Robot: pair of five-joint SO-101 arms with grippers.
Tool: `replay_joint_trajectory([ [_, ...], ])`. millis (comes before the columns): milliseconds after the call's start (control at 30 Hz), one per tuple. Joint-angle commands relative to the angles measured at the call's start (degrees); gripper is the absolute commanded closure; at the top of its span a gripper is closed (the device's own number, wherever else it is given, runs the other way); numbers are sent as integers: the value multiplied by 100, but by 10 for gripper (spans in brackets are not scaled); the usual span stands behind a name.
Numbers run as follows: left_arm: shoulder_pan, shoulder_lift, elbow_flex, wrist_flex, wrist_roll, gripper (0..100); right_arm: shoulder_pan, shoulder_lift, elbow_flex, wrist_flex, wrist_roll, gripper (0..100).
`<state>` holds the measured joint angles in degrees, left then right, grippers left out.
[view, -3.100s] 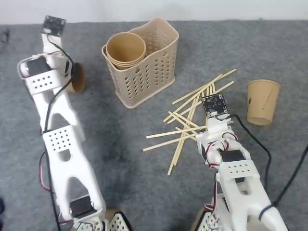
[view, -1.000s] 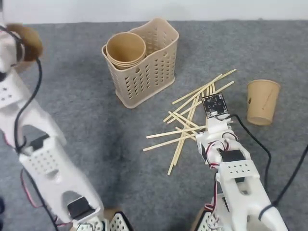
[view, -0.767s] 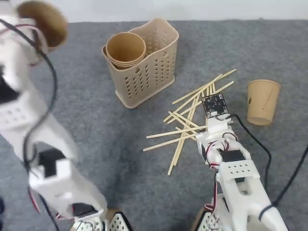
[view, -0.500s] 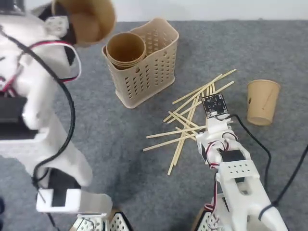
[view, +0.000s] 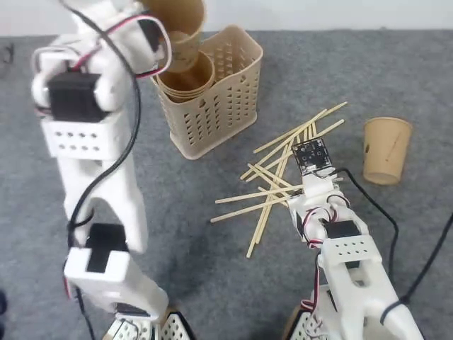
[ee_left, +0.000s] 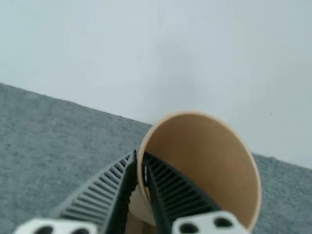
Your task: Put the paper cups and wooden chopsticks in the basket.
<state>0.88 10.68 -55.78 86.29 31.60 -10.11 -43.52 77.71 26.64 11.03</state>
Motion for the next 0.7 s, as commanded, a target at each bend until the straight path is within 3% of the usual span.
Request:
replay_joint_trajectory([
  [0,88,114,31,-97,167,991,-48,-92,-26,-101,97,909],
  [233,-88,659,22,53,167,989,-180,-92,-18,-84,114,909],
  [333,-79,738,4,554,149,986,-180,-84,-18,-84,114,909],
  [567,-255,782,48,1284,-132,771,-180,-84,-18,-66,114,909],
  [667,-404,774,391,1240,-519,757,-189,-84,-18,-66,114,909],
])
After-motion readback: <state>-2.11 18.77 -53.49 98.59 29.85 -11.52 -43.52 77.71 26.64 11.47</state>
